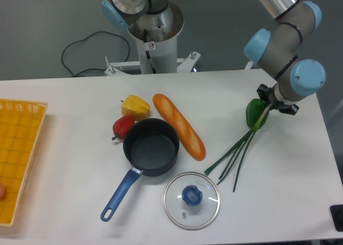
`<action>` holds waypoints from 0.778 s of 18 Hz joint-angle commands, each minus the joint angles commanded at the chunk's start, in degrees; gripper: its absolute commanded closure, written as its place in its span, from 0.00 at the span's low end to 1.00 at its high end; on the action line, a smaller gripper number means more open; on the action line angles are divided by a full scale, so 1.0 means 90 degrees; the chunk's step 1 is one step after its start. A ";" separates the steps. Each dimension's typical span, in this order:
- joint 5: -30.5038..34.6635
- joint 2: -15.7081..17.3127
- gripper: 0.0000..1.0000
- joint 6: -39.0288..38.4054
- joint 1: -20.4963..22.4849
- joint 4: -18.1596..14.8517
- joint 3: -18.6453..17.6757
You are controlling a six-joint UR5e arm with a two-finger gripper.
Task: Pick up the green onion
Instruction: 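Raise the gripper holding the green onion upward off the table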
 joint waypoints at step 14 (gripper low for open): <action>-0.0146 0.0156 0.75 0.0000 -0.0126 -0.0674 0.0664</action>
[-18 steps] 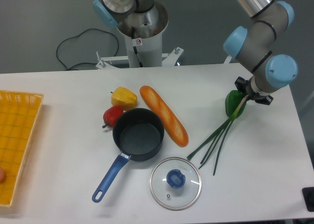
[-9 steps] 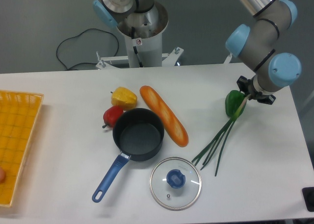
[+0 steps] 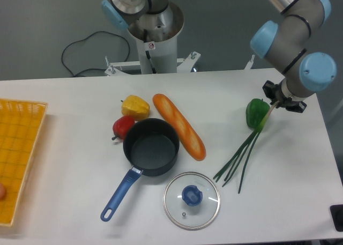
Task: Pick up the green onion
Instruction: 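Raise the gripper holding the green onion upward off the table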
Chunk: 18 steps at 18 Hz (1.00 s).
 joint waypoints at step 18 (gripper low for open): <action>-0.0645 0.0879 0.85 -0.0098 -0.0362 -0.0556 0.0000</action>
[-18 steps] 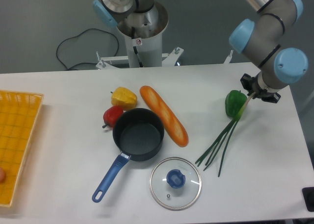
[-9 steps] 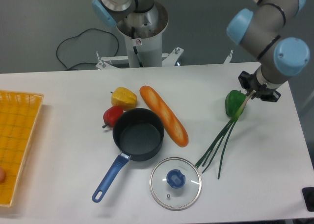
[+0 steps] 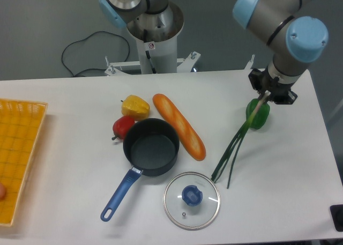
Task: Pick up the green onion
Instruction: 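Raise the gripper holding the green onion upward off the table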
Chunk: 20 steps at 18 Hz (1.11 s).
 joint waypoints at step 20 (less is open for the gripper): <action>-0.0399 0.0400 0.89 0.0010 0.0263 -0.0977 0.0283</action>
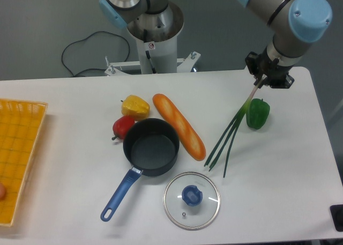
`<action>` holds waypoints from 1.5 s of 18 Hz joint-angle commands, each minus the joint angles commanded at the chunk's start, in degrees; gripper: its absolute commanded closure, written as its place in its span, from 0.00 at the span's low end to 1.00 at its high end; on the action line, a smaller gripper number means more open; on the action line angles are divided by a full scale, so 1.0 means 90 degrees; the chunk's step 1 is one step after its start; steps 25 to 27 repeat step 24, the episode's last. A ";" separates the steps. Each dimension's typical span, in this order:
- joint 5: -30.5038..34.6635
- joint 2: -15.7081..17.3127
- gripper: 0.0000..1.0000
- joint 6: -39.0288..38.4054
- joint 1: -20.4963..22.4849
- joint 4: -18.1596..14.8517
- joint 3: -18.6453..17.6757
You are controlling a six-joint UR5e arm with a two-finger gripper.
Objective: Pick up the green onion
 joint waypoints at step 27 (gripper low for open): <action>-0.1183 0.0118 0.89 0.0068 0.0264 -0.0167 -0.0078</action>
